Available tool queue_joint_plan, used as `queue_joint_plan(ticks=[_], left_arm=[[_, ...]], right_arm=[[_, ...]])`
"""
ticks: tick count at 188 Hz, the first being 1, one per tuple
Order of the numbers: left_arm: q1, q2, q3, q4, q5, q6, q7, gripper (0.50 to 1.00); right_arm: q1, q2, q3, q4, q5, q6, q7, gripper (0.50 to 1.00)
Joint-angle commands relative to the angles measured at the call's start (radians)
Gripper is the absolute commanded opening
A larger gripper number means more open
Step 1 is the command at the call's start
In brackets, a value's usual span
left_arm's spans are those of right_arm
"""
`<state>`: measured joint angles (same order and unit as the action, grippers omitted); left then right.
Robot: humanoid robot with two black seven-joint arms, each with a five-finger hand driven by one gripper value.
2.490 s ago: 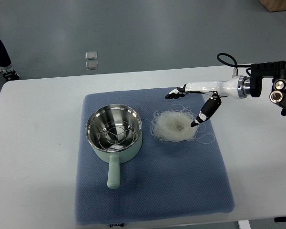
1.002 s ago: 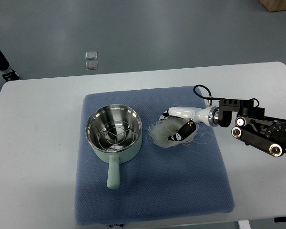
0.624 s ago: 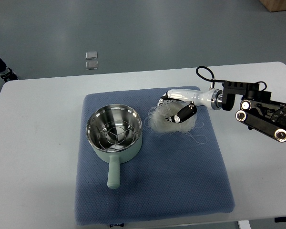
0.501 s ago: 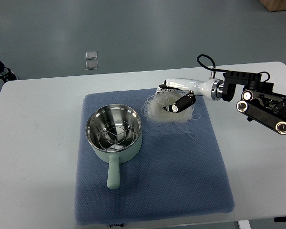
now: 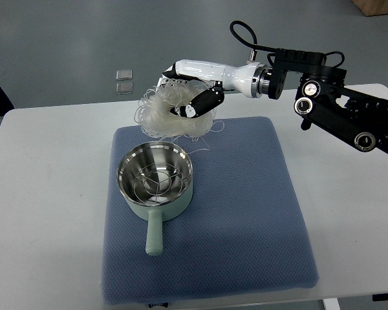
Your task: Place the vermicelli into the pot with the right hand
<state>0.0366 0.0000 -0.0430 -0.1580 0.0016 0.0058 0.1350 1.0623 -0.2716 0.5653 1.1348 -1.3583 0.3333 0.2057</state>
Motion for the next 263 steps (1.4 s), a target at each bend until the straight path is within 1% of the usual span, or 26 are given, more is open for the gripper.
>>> queue_joint_plan(ticks=[1,63,65,66,69,72,73,74,75,76,78,79,80,81,82,83,84,85,86,87,89,105,119,227,250,263], left_arm=[[0.0,0.0,0.0,0.0,0.0,0.0,0.0,1.0],[0.0,0.0,0.0,0.0,0.0,0.0,0.0,1.0],[0.0,0.0,0.0,0.0,0.0,0.0,0.0,1.0],[0.0,0.0,0.0,0.0,0.0,0.0,0.0,1.0],[0.0,0.0,0.0,0.0,0.0,0.0,0.0,1.0],[-0.001,0.0,0.0,0.0,0.0,0.0,0.0,1.0],[-0.001,0.0,0.0,0.0,0.0,0.0,0.0,1.0],[0.0,0.0,0.0,0.0,0.0,0.0,0.0,1.0],[0.0,0.0,0.0,0.0,0.0,0.0,0.0,1.0],[0.0,0.0,0.0,0.0,0.0,0.0,0.0,1.0],[0.0,0.0,0.0,0.0,0.0,0.0,0.0,1.0],[0.0,0.0,0.0,0.0,0.0,0.0,0.0,1.0],[0.0,0.0,0.0,0.0,0.0,0.0,0.0,1.0],[0.0,0.0,0.0,0.0,0.0,0.0,0.0,1.0],[0.0,0.0,0.0,0.0,0.0,0.0,0.0,1.0],[0.0,0.0,0.0,0.0,0.0,0.0,0.0,1.0],[0.0,0.0,0.0,0.0,0.0,0.0,0.0,1.0],[-0.001,0.0,0.0,0.0,0.0,0.0,0.0,1.0],[-0.001,0.0,0.0,0.0,0.0,0.0,0.0,1.0],[-0.001,0.0,0.0,0.0,0.0,0.0,0.0,1.0],[0.0,0.0,0.0,0.0,0.0,0.0,0.0,1.0],[-0.001,0.0,0.0,0.0,0.0,0.0,0.0,1.0],[0.0,0.0,0.0,0.0,0.0,0.0,0.0,1.0],[0.0,0.0,0.0,0.0,0.0,0.0,0.0,1.0],[0.0,0.0,0.0,0.0,0.0,0.0,0.0,1.0],[0.0,0.0,0.0,0.0,0.0,0.0,0.0,1.0]], right_arm=[[-0.004,0.043,-0.013,0.003,-0.001,0.001,-0.003,0.5],[-0.079,0.112,-0.061,-0.001,-0.012,0.0,-0.011,0.5],[-0.082,0.114,-0.061,-0.001,-0.01,0.0,-0.011,0.515],[-0.082,0.117,-0.062,0.0,-0.01,0.0,-0.011,0.535],[-0.085,0.118,-0.062,-0.001,-0.012,0.0,-0.009,0.552],[-0.087,0.121,-0.065,-0.001,-0.012,0.0,-0.009,0.596],[-0.087,0.121,-0.065,-0.001,-0.012,0.0,-0.009,0.596],[-0.088,0.123,-0.065,-0.001,-0.012,0.0,-0.011,0.621],[-0.088,0.123,-0.065,-0.001,-0.012,0.0,-0.011,0.621],[-0.09,0.124,-0.065,-0.001,-0.012,0.0,-0.011,0.653],[-0.09,0.124,-0.065,-0.001,-0.012,0.0,-0.011,0.654],[-0.09,0.126,-0.065,-0.003,-0.012,0.0,-0.011,0.69],[-0.09,0.126,-0.065,-0.003,-0.012,0.0,-0.011,0.69],[-0.091,0.126,-0.065,-0.003,-0.012,0.0,-0.011,0.725],[-0.091,0.126,-0.065,-0.003,-0.012,0.0,-0.011,0.725],[-0.093,0.127,-0.065,-0.004,-0.012,0.0,-0.011,0.762],[-0.093,0.127,-0.065,-0.004,-0.012,0.0,-0.011,0.762],[-0.093,0.127,-0.065,-0.004,-0.012,0.0,-0.011,0.788],[-0.093,0.127,-0.065,-0.004,-0.012,0.0,-0.011,0.789],[-0.093,0.127,-0.067,-0.006,-0.012,0.001,-0.009,0.809],[-0.093,0.129,-0.067,-0.007,-0.012,0.001,-0.011,0.825],[-0.093,0.129,-0.077,-0.01,-0.013,0.001,-0.011,0.895],[-0.093,0.127,-0.079,-0.01,-0.013,0.001,-0.011,0.925],[-0.119,0.041,0.002,-0.047,0.038,0.001,-0.005,0.928],[-0.119,0.009,-0.007,-0.047,0.038,0.043,-0.006,0.928],[-0.117,-0.005,-0.007,-0.044,0.036,0.101,-0.006,0.928]])
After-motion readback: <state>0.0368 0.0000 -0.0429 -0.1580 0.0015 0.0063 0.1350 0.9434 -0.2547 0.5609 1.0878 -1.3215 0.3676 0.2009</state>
